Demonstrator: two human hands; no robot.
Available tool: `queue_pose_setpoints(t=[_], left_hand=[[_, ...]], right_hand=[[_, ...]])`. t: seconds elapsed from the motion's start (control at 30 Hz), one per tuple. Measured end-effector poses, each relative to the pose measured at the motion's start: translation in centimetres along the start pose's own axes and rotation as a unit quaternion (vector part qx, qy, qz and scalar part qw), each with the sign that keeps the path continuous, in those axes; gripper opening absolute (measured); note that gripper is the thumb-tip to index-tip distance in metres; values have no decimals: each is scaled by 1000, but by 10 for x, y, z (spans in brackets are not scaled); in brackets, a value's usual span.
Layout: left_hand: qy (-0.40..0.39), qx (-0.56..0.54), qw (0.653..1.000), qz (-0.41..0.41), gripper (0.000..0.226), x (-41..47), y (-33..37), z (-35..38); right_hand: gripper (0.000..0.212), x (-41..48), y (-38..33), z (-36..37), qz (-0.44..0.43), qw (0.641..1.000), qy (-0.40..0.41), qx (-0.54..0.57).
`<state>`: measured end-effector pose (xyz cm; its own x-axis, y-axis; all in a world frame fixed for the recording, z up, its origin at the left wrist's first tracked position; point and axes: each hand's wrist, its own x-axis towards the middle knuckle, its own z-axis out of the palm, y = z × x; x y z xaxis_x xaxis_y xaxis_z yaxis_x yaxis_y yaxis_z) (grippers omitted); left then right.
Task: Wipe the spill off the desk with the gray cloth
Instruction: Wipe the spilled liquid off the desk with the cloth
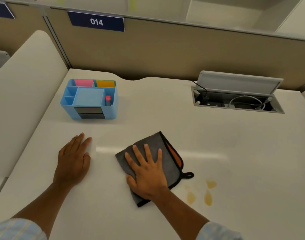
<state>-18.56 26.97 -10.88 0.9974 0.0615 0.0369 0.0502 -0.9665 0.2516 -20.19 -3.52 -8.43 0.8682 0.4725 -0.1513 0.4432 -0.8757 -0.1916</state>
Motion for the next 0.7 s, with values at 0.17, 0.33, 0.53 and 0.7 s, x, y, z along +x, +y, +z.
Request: queue_pose_setpoints(t=[0.17,0.33,0.53,0.7], left_hand=[[-10,3,1000,-7,64,1,-1,-1],[-1,1,1000,-2,64,-1,3,-3],[11,2,1000,3,63,0,3,-4],[6,6,1000,-3,65,1,0,0]], right_hand=[[76,-44,-6,16,-50,998,15,17],[81,-92,25,22,-32,999,29,24],[75,-71,69,2,37,999,15,-6],[72,-41,48,-1,54,998,8,13]])
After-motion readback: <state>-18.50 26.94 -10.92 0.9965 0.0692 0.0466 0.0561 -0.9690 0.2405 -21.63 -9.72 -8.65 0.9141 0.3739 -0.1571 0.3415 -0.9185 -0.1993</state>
